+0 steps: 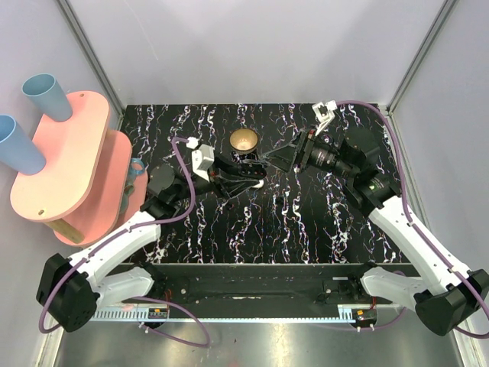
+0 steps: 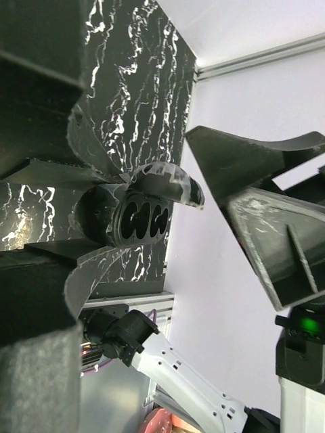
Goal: Insert the wireless bluetooth earbuds into the charging case
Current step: Open the charging case, then pick up the right earbud from the center of the board.
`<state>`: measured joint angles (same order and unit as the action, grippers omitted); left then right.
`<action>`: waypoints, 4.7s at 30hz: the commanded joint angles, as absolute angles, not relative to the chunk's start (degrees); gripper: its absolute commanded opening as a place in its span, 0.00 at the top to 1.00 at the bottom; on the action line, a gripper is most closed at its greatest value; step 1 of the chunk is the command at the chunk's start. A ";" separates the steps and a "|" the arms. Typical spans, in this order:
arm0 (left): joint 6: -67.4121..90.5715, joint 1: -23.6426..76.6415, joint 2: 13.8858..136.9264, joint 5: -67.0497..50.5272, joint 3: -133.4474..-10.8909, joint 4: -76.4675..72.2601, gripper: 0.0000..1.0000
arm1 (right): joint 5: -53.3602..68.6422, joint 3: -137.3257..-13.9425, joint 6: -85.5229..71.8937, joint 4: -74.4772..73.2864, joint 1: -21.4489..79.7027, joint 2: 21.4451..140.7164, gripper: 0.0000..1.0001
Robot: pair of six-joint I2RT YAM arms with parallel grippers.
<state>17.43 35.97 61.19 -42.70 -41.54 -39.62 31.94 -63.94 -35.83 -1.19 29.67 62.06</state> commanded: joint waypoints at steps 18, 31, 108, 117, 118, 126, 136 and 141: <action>13.98 34.28 52.39 -26.99 -36.48 -34.54 1.00 | 11.09 -62.32 -31.83 -12.56 25.05 58.27 0.47; 13.09 33.75 50.10 -28.91 -38.58 -33.04 1.00 | 17.58 -53.36 -30.06 -18.02 22.06 71.18 0.63; 17.05 33.75 52.82 -31.91 -38.41 -36.39 1.00 | 19.86 -55.28 -25.84 -8.88 21.36 100.90 0.73; 17.23 33.75 52.65 -31.64 -38.32 -35.95 1.00 | 22.06 -54.76 -26.02 -8.26 21.36 100.11 0.82; 17.23 33.84 52.65 -31.73 -38.32 -35.95 1.00 | 22.50 -54.67 -25.93 -7.91 21.36 100.02 0.83; 17.14 33.75 52.91 -31.64 -38.50 -35.60 1.00 | 25.22 -54.76 -25.31 -6.86 21.36 99.58 0.96; 16.44 33.75 52.38 -31.11 -38.76 -34.63 1.00 | 31.90 -52.74 -22.42 -1.23 21.44 89.49 1.00; 16.87 33.75 52.82 -31.55 -39.29 -34.89 1.00 | 32.96 -51.77 -17.24 1.30 21.36 77.71 1.00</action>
